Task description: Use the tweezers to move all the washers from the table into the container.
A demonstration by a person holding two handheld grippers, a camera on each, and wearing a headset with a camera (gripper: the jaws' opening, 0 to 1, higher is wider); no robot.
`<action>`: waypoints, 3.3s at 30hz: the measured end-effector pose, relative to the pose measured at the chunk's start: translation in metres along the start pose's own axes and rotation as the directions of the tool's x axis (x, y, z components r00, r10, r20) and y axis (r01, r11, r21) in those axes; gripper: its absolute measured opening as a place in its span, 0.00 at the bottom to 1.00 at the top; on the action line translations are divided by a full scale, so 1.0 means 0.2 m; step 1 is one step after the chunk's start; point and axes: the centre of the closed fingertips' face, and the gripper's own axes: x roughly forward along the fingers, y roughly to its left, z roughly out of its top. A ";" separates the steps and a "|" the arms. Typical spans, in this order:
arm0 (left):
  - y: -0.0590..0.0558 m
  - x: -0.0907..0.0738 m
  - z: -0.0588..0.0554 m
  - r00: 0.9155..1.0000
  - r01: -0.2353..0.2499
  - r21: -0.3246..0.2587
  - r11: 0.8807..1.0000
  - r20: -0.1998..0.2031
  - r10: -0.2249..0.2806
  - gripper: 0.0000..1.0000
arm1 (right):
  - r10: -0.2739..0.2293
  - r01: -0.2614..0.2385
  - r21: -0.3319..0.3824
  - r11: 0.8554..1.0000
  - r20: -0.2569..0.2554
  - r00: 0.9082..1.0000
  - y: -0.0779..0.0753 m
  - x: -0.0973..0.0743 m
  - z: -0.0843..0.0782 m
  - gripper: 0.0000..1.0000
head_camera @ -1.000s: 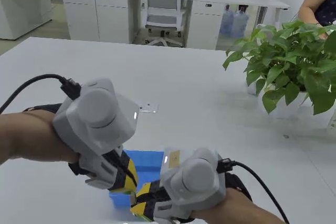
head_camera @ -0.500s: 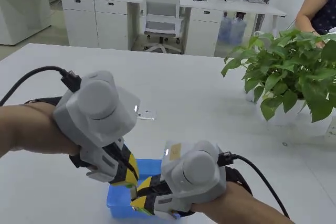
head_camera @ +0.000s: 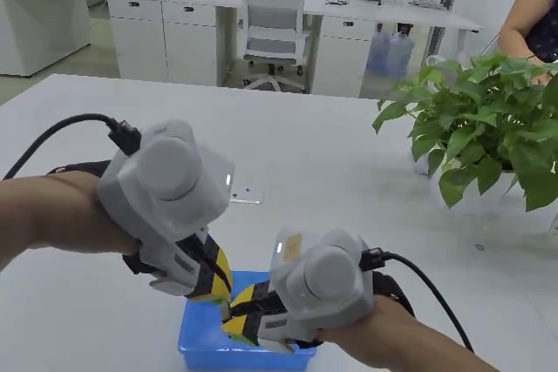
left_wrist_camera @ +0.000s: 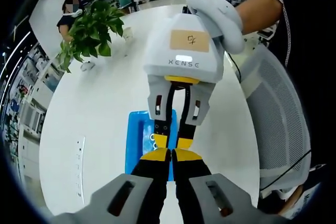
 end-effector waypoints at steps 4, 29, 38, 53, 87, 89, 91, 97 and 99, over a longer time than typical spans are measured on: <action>0.02 0.03 -0.03 1.000 0.002 -0.004 1.000 0.002 -0.002 0.06 | 0.005 -0.005 -0.004 1.000 -0.006 1.000 -0.01 0.03 -0.02 0.09; 0.10 0.20 -0.15 1.000 0.009 -0.045 0.999 0.009 -0.009 0.06 | 0.047 -0.047 0.003 0.999 -0.064 0.997 -0.08 0.18 -0.18 0.10; 0.10 0.23 -0.18 1.000 0.011 -0.059 0.998 0.013 -0.010 0.06 | 0.058 -0.057 0.017 0.998 -0.079 0.995 -0.08 0.20 -0.21 0.10; 0.10 0.22 -0.16 1.000 0.007 -0.046 0.999 0.024 -0.006 0.06 | 0.047 -0.046 0.018 0.999 -0.079 0.996 -0.09 0.18 -0.21 0.11; -0.01 -0.03 -0.04 0.999 -0.029 -0.005 1.000 0.041 0.029 0.06 | -0.002 0.002 -0.038 0.999 -0.006 1.000 0.01 0.04 0.02 0.10; -0.02 -0.04 -0.04 0.999 -0.033 -0.008 0.999 0.039 0.034 0.06 | -0.005 0.005 -0.042 0.999 0.000 1.000 0.02 0.03 0.03 0.11; -0.03 -0.05 -0.03 0.999 -0.036 -0.010 0.999 0.037 0.037 0.06 | -0.006 0.006 -0.044 0.999 0.003 1.000 0.03 0.02 0.05 0.11; -0.07 -0.07 -0.03 0.999 -0.036 -0.015 0.999 0.026 0.036 0.06 | -0.006 0.006 -0.045 0.999 0.007 1.000 0.07 0.02 0.07 0.11; -0.09 -0.08 -0.03 0.999 -0.033 -0.014 0.999 0.024 0.034 0.06 | -0.005 0.006 -0.042 0.999 0.012 1.000 0.08 0.02 0.07 0.11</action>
